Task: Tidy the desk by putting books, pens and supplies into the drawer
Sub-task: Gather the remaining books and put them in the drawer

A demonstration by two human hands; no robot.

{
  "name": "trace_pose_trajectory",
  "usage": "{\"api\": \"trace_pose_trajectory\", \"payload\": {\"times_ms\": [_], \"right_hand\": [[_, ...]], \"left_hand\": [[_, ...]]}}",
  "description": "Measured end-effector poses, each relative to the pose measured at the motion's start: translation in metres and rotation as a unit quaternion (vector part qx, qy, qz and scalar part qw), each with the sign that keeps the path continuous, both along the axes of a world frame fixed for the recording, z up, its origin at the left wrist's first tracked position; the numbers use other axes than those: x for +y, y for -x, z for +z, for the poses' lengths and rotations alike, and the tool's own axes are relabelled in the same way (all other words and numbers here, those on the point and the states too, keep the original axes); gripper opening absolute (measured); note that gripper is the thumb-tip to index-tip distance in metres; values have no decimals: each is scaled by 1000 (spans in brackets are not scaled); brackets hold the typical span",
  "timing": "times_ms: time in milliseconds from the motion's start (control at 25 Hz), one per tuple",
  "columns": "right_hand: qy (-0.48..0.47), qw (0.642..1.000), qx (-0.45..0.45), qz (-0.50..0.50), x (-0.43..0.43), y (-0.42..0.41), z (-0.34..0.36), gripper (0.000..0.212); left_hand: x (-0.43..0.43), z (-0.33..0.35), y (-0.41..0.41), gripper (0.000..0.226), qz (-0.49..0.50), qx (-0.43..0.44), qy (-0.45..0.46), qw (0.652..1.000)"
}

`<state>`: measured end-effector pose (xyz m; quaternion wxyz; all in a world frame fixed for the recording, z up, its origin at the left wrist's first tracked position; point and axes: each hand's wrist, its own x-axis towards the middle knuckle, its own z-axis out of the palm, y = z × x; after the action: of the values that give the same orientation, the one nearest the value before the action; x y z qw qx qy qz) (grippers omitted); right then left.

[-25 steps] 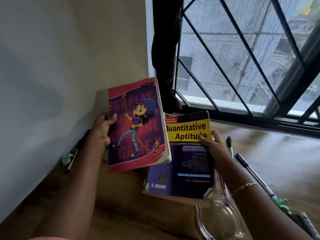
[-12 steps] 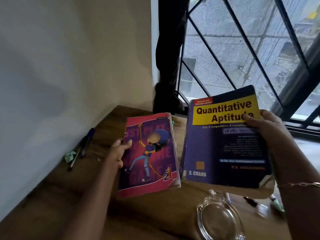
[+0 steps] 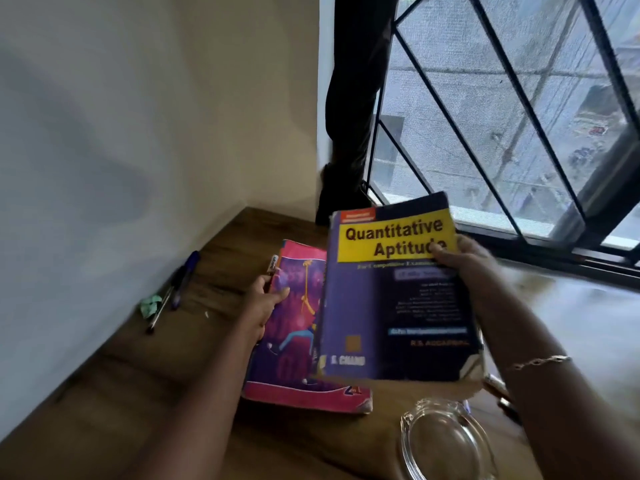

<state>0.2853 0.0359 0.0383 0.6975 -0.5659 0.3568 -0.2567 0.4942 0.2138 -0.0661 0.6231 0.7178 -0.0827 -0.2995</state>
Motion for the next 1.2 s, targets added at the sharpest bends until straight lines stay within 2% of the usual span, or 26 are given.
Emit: {"api": "trace_pose_trajectory", "payload": {"times_ms": [120, 200, 240, 360, 400, 480, 520, 600, 640, 680, 800, 1000, 1080, 1200], "right_hand": [[-76, 997, -7, 23, 13, -25, -39, 8], [-116, 993, -3, 37, 21, -36, -55, 12], [-131, 990, 3, 46, 24, -40, -60, 16], [-151, 987, 17, 60, 30, -53, -70, 24], [-151, 986, 21, 61, 31, -57, -72, 26], [-150, 986, 30, 62, 34, -62, -76, 27], [-150, 986, 32, 63, 35, -64, -78, 25], [-151, 986, 39, 61, 37, -66, -81, 20], [-148, 986, 44, 58, 38, -66, -82, 19], [-145, 987, 47, 55, 39, -66, -84, 19], [-148, 987, 41, 42, 43, -68, -89, 26], [-142, 988, -31, 60, 43, -60, -88, 27], [-140, 983, -88, 84, 40, -55, -80, 38], [-144, 969, -122, 158, 33, -42, -60, 67]], "left_hand": [[3, 6, 3, 35, -6, 16, -10, 1000], [6, 8, 4, 41, 3, 26, -15, 1000], [7, 8, 4, 53, 3, 30, -14, 999], [8, -10, -12, 110, -24, 65, -16, 998], [9, -16, -16, 114, -34, 76, -14, 996], [11, -7, -9, 96, -27, 73, 0, 997], [13, 2, -3, 98, -27, 77, 4, 997], [14, 9, 1, 125, -46, 93, -4, 995], [14, 9, 0, 131, -57, 99, -4, 993], [14, 8, -1, 128, -59, 100, -4, 993], [14, 5, 0, 98, -41, 87, -2, 995], [18, 13, 7, 85, 1, 48, 77, 996], [21, 25, 9, 93, 1, 46, 122, 991], [21, 45, 12, 127, 3, 32, 163, 986]]}}
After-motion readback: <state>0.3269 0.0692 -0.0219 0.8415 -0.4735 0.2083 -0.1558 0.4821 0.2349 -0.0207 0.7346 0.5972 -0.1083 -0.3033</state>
